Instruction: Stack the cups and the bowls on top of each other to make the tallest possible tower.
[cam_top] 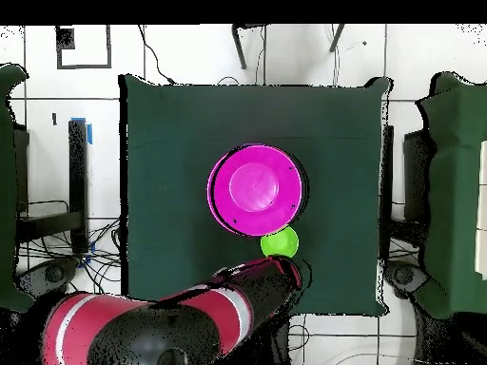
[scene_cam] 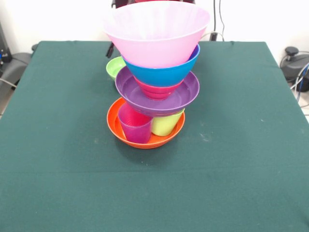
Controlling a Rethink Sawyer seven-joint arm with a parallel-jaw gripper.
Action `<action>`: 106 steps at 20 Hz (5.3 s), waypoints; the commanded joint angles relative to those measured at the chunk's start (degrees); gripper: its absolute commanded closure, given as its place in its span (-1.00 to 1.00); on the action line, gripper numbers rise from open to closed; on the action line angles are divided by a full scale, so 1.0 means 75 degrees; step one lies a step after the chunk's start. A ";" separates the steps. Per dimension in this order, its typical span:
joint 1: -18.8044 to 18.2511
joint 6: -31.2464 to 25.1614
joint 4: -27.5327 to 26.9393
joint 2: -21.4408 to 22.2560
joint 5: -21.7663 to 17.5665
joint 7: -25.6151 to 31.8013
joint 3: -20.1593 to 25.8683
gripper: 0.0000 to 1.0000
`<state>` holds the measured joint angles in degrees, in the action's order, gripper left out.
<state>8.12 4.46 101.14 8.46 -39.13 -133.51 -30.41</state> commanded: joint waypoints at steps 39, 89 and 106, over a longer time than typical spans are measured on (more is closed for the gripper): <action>0.0516 -0.1089 -0.0266 0.1595 -0.0539 0.0444 0.1112 -1.00; 0.0025 -0.0859 -0.0848 0.1304 -0.0997 0.0162 0.2070 1.00; -0.0239 -0.2039 0.0187 0.2793 -0.0811 0.0735 0.2331 1.00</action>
<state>8.07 -1.24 100.84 23.46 -45.37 -133.51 -20.21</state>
